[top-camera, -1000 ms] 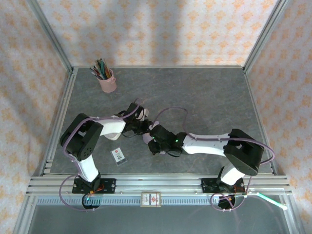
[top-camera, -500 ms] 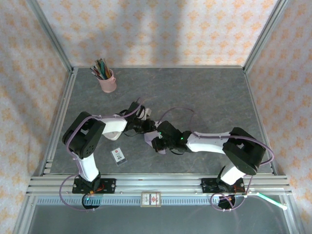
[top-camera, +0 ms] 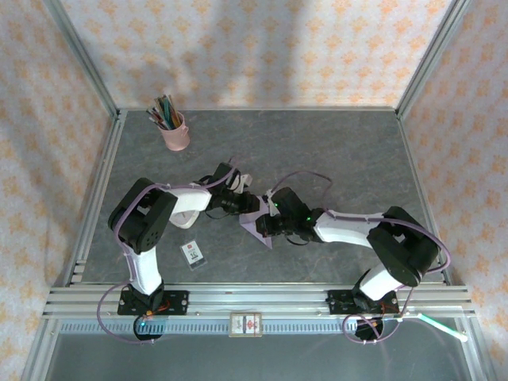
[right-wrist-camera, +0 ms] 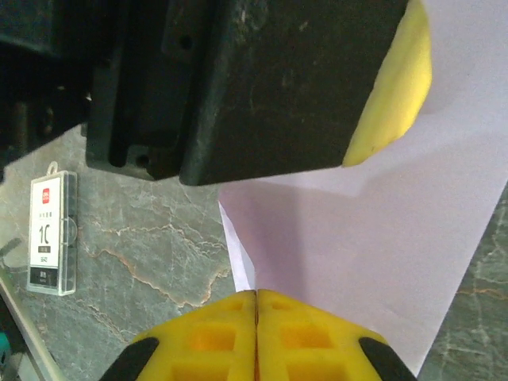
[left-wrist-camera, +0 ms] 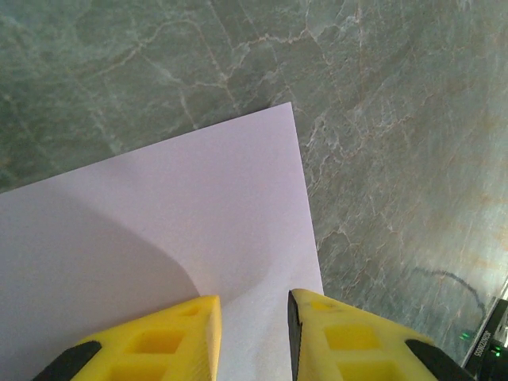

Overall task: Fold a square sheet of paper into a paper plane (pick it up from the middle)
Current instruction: Third fold the triangle at the center of the table.

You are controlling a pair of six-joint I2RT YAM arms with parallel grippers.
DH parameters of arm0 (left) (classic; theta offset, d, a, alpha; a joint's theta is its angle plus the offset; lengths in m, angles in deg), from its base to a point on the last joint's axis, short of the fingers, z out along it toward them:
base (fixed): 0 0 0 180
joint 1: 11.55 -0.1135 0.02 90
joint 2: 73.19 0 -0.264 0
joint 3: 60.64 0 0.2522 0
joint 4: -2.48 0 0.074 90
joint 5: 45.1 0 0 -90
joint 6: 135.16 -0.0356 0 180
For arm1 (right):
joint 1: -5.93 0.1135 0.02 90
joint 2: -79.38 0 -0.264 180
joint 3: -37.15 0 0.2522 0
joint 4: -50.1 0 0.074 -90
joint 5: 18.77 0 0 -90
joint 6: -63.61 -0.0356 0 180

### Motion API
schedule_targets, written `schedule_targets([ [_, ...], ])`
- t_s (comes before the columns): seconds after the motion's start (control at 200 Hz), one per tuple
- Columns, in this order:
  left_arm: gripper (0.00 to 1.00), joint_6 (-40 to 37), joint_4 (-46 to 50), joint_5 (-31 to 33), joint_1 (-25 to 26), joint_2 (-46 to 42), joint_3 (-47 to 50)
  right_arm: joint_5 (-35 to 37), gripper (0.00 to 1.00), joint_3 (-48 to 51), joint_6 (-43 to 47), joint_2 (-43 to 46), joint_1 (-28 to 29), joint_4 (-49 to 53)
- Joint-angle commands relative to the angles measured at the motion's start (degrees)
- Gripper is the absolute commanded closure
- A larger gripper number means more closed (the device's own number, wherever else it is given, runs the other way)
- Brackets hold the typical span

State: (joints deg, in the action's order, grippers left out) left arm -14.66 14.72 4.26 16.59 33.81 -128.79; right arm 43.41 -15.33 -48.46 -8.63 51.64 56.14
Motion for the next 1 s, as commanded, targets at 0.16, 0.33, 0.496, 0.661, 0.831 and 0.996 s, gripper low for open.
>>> schedule_targets([
  [0.16, 0.69, -2.11, 3.19, 2.19, 0.74, 3.94, 0.6, -1.81, 0.92, 0.03, 1.31, -1.85, -2.2, -1.33],
  [0.33, 0.69, -2.29, 3.36, 2.33, 0.73, 3.91, 0.68, -1.62, 0.92, 0.83, 1.67, -2.42, -3.3, -1.49],
  [0.496, 0.69, -2.38, 3.4, 2.41, 0.7, 3.83, 0.76, -1.46, 0.92, 1.06, 1.88, -3.16, -3.53, -1.74],
  [0.661, 0.69, -2.46, 3.54, 2.37, 0.75, 3.83, 0.82, -1.38, 0.92, 1.6, 1.68, -4.41, -3.7, -2.49],
  [0.831, 0.69, -2.42, 3.46, 2.32, 0.84, 3.9, 0.95, -0.32, 0.93, 2.21, 1.45, -4.45, -3.73, -2.86],
  [0.996, 0.69, -2.55, 3.54, 2.32, 0.85, 4.17, 0.84, -0.09, 0.93, 2.86, 0.97, -4.8, -3.7, -3.78],
])
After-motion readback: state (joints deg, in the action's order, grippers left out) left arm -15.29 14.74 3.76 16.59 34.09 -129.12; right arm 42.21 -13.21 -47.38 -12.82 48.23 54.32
